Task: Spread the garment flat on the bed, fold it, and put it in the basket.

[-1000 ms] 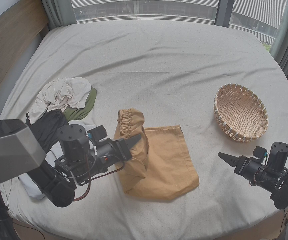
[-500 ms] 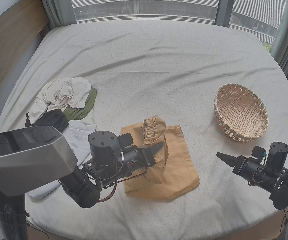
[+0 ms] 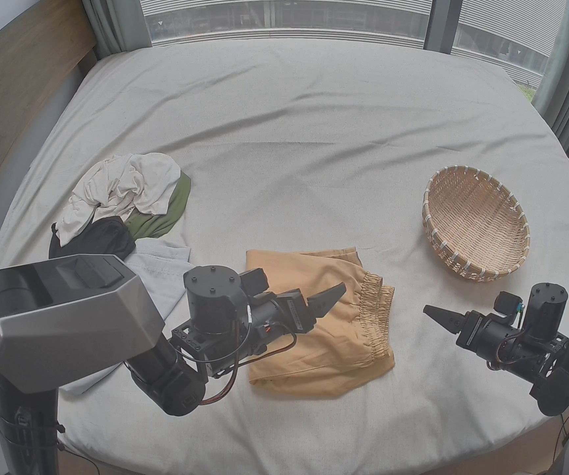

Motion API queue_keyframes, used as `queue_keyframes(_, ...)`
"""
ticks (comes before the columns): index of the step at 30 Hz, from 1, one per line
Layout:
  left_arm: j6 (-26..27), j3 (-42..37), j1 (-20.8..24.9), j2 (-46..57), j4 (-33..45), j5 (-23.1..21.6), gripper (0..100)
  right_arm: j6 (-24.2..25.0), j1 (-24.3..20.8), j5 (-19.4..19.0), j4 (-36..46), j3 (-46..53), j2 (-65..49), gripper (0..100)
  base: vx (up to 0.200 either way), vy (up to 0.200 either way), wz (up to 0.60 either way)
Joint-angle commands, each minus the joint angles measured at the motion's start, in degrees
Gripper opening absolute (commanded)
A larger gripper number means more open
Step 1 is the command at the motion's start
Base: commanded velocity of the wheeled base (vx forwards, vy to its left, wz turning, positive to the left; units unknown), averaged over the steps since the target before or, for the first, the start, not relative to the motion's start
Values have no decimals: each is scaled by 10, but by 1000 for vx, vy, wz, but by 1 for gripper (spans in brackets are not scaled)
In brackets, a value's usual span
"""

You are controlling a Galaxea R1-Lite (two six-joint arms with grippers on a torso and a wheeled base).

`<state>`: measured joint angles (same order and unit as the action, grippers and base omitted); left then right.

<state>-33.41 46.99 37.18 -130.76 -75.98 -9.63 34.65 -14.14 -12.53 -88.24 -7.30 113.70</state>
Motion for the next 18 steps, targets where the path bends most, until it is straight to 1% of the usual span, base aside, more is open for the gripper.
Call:
queue_keyframes(1,1,-38,-5,16,-7,3,100,0,-15,0,0,-2,35,100,0,0,0)
queue_keyframes(3,1,-58,-9,25,-12,3,100,0,-22,0,0,-3,43,100,0,0,0)
queue_keyframes(4,3,-82,-17,36,-21,3,100,4,-30,0,0,-7,53,100,0,0,0)
queue_keyframes(5,3,-82,-17,36,-21,3,100,4,-30,0,0,-7,53,100,0,0,0)
queue_keyframes(7,13,-133,-33,58,-40,3,100,24,-45,0,0,-13,72,100,0,0,0)
queue_keyframes(12,40,-214,-69,83,-80,2,100,39,-63,0,0,-30,104,100,0,0,0)
queue_keyframes(18,80,-304,-134,117,-128,-5,100,42,-91,1,0,-57,137,100,0,0,0)
